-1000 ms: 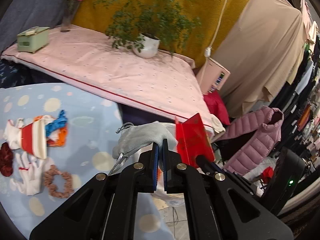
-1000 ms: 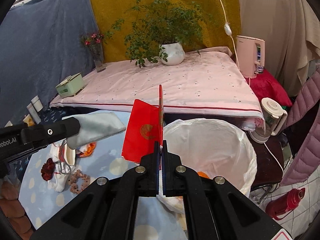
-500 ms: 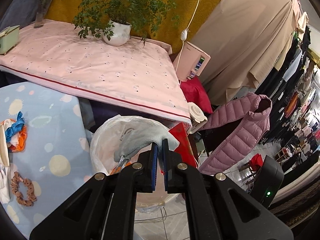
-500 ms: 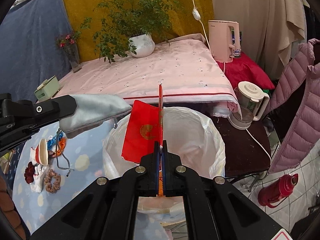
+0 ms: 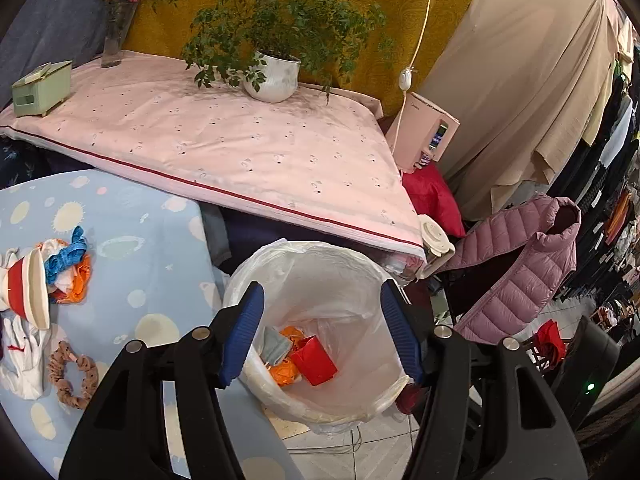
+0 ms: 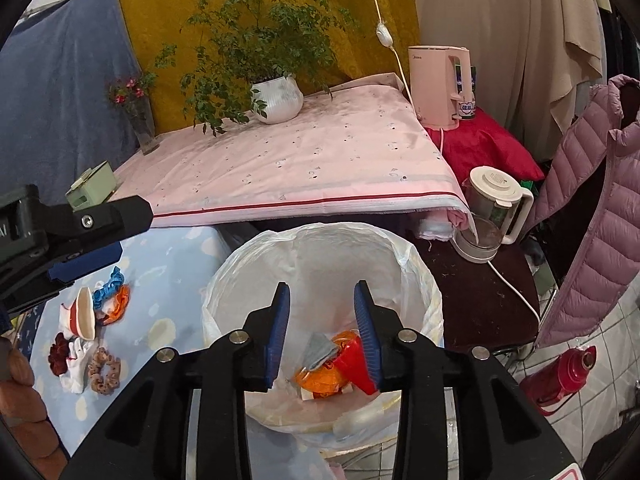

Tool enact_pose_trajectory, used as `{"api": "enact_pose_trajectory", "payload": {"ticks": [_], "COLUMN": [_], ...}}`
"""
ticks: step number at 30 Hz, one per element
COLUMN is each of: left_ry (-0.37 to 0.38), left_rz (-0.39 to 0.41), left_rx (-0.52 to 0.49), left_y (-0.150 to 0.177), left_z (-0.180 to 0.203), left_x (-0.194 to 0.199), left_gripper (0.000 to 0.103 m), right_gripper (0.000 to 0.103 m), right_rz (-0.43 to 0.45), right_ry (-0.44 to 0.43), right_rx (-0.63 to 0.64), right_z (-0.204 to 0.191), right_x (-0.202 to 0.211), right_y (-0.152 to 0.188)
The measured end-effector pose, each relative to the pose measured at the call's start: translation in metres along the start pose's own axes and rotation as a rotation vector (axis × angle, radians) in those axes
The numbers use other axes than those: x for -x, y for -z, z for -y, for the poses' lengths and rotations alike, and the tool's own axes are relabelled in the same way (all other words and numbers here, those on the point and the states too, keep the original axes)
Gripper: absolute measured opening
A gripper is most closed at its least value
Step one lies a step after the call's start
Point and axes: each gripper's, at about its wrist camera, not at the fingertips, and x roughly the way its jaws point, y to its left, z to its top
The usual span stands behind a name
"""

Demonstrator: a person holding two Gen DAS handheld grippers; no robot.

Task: Collect trash
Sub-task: 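Carry the envelope and grey cloth over the bin and open both tools, then move both tools back from the bin to the trash on the table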

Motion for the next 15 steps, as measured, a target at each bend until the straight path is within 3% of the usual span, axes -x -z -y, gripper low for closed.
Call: {"api": "enact_pose_trajectory", "payload": {"ticks": [15], "left_ry": [-0.134], "left_rz": [0.048], "left_rx": [0.053], "left_y": [0.014], "left_z": [-0.047], "left_x": [0.037], "left_gripper": [0.069], "right_gripper": [0.041], "right_rz": [0.005], "right_ry": [-0.068], "right_rx": [0.077], "right_z": [-0.051], "right_x": [0.018], "right_y": [0.007]}}
